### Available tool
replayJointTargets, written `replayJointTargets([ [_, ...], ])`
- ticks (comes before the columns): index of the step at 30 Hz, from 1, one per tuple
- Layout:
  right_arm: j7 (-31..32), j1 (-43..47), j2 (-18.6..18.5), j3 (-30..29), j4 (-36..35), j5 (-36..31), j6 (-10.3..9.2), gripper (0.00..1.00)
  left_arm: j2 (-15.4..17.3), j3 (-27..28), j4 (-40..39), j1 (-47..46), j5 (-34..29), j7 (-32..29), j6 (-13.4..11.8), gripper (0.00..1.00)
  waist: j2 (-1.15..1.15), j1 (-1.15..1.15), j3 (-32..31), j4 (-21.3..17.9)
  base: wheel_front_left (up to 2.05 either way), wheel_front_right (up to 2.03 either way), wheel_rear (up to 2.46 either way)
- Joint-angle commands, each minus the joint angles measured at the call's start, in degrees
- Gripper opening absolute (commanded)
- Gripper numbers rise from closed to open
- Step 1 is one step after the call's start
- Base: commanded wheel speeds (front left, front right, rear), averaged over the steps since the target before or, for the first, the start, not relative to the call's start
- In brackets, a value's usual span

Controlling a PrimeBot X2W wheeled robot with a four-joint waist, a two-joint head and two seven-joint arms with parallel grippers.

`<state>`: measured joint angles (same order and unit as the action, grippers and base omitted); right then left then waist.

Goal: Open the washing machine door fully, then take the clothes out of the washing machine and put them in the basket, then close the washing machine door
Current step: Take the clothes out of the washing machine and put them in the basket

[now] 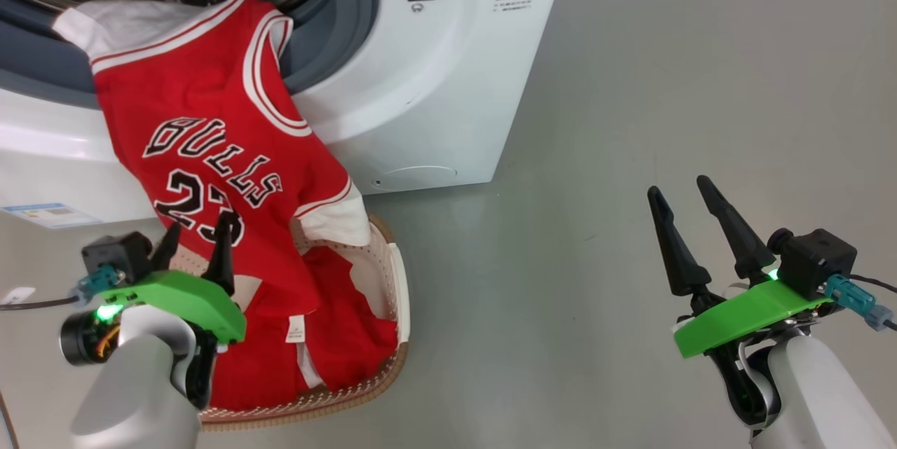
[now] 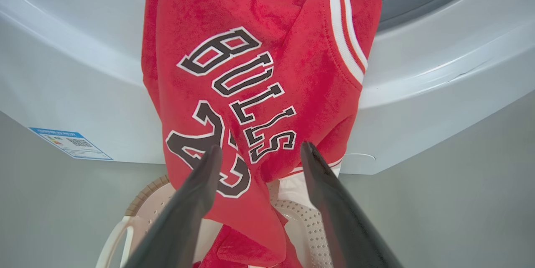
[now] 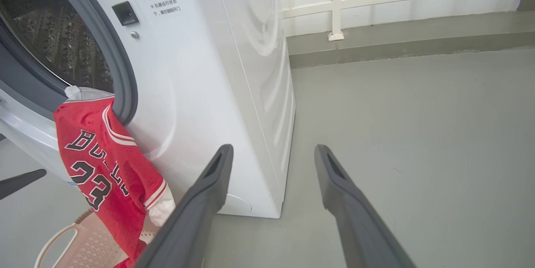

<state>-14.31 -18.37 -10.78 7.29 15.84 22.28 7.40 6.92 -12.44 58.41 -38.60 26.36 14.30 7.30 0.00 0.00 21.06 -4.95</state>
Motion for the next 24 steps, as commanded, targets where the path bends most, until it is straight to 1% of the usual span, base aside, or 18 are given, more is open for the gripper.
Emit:
replayJointTargets([
  [1,-0.7,1.1,-0.4,1.0,-1.2,0.1,0.09,1.00,2.1,2.0,-2.0,1.0,-0.8,0.7,0.2,1.00,0.00,0.00,-0.2,0.3,0.00,0.00,0.00],
  [4,-0.7,1.3,-0.5,0.7,-1.5,0.1,0.09,1.00,2.1,3.9,-5.9,2.2,-2.6,0.7,0.2,1.00,0.00,0.00,-0.1,0.7,0.00,0.00,0.00],
  [5,-0.7,1.5,-0.6,0.6,-1.6,0.0,0.09,1.00,1.9,5.3,-8.6,3.2,-3.8,0.7,0.1,1.00,0.00,0.00,-0.1,0.8,0.00,0.00,0.00],
  [7,-0.7,1.6,-0.7,0.5,-1.8,0.0,0.09,1.00,1.6,6.7,-11.7,4.4,-5.1,0.7,0.0,1.00,0.00,0.00,0.0,0.9,0.00,0.00,0.00],
  [15,-0.7,2.1,-0.8,0.2,-2.2,-0.3,0.09,1.00,-0.7,12.0,-24.7,10.7,-9.7,0.7,-0.1,1.00,0.00,0.00,0.2,1.1,0.00,0.00,0.00],
  [21,-0.7,2.2,-0.9,-0.1,-2.4,-0.3,0.09,1.00,-2.0,14.2,-31.0,14.2,-11.9,0.7,-0.1,1.00,0.00,0.00,0.4,1.4,0.00,0.00,0.00],
  [24,-0.7,2.1,-0.8,-0.1,-2.4,-0.3,0.09,1.00,-2.4,14.5,-32.6,14.5,-12.8,0.7,-0.1,1.00,0.00,0.00,0.7,1.6,0.00,0.00,0.00],
])
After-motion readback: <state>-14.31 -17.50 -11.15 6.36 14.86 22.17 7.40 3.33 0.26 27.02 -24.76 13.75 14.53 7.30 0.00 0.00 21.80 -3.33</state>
